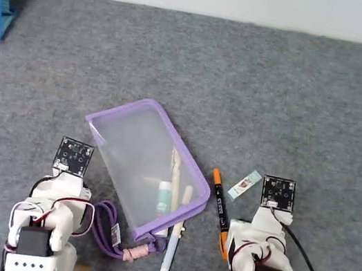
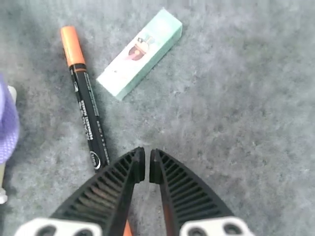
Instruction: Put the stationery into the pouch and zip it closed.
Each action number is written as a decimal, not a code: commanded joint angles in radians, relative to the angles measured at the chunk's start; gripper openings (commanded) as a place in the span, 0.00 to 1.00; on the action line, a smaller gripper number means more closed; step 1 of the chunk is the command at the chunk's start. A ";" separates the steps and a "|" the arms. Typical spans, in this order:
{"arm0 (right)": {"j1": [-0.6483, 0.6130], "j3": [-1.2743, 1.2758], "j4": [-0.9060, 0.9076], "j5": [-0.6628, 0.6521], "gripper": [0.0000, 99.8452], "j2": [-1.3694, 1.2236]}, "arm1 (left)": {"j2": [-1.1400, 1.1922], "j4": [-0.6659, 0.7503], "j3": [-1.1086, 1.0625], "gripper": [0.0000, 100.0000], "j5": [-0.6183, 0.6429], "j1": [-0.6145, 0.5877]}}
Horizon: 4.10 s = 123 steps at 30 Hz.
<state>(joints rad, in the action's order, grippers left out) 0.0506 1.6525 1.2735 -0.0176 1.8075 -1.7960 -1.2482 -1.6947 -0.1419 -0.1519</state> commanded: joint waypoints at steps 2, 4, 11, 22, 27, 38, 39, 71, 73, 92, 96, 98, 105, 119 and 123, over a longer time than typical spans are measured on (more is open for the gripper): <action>-0.008 -0.100 -0.093 -0.005 0.03 0.007 | -0.009 0.028 0.033 0.01 0.012 0.002; -0.033 -0.132 -0.099 -0.011 0.03 0.007 | -0.009 0.028 0.038 0.01 -0.012 -0.037; -0.237 -0.285 0.045 -0.003 0.03 0.005 | -0.009 0.029 0.064 0.02 -0.031 -0.186; -0.499 -0.261 0.077 0.038 0.01 -0.016 | -0.009 0.051 0.053 0.02 -0.031 -0.189; -0.513 -0.318 0.062 0.044 0.01 -0.237 | -0.009 0.051 0.053 0.02 -0.031 -0.189; -0.542 -0.516 -0.166 0.048 0.01 -0.878 | -0.009 0.051 0.053 0.02 -0.031 -0.187; -0.561 -0.516 -0.202 0.048 0.01 -0.923 | -0.009 0.051 0.053 0.02 -0.031 -0.187; -0.780 -0.937 -0.308 0.066 0.19 -1.503 | -0.009 0.071 0.056 0.02 -0.028 -0.195; -0.817 -0.937 -0.303 0.110 0.19 -1.503 | -0.009 0.071 0.056 0.02 -0.026 -0.195; -0.949 -0.961 -0.496 0.339 0.19 -1.791 | -0.009 0.071 0.053 0.02 -0.029 -0.195; -0.963 -0.997 -0.430 0.341 0.19 -1.790 | -0.009 0.071 0.053 0.02 -0.029 -0.195; -0.978 -0.997 -0.427 0.341 0.19 -1.791 | -0.009 0.071 0.053 0.02 -0.029 -0.195; -0.992 -0.994 -0.344 0.341 0.19 -1.790 | -0.009 0.071 0.053 0.02 -0.029 -0.195; -0.993 -1.045 -0.189 0.417 0.19 -1.788 | -0.009 0.069 0.053 0.02 -0.029 -0.195; -0.993 -1.045 -0.179 0.417 0.19 -1.802 | -0.009 0.069 0.051 0.02 -0.029 -0.195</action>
<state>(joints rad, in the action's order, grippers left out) -0.9375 0.6460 1.0740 0.3905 0.0031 -1.7975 -1.2006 -1.6947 -0.1603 -0.3391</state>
